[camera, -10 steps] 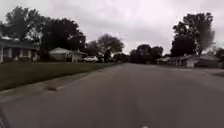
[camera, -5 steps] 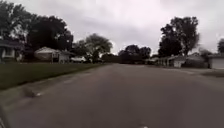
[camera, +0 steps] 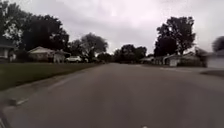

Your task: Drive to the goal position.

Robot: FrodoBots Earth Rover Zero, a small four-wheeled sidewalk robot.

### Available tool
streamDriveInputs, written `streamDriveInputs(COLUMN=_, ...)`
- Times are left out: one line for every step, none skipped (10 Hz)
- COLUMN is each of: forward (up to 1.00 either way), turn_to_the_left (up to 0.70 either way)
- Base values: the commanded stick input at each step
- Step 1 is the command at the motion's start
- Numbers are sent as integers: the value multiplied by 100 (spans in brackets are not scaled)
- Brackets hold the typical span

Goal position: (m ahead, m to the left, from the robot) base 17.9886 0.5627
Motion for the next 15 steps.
streamDriveInputs(forward=70, turn_to_the_left=0)
streamDriveInputs(forward=70, turn_to_the_left=0)
streamDriveInputs(forward=70, turn_to_the_left=0)
streamDriveInputs(forward=70, turn_to_the_left=0)
streamDriveInputs(forward=70, turn_to_the_left=0)
streamDriveInputs(forward=70, turn_to_the_left=0)
streamDriveInputs(forward=70, turn_to_the_left=0)
streamDriveInputs(forward=70, turn_to_the_left=0)
streamDriveInputs(forward=70, turn_to_the_left=0)
streamDriveInputs(forward=70, turn_to_the_left=0)
streamDriveInputs(forward=70, turn_to_the_left=0)
streamDriveInputs(forward=70, turn_to_the_left=0)
streamDriveInputs(forward=70, turn_to_the_left=0)
streamDriveInputs(forward=70, turn_to_the_left=0)
streamDriveInputs(forward=70, turn_to_the_left=0)
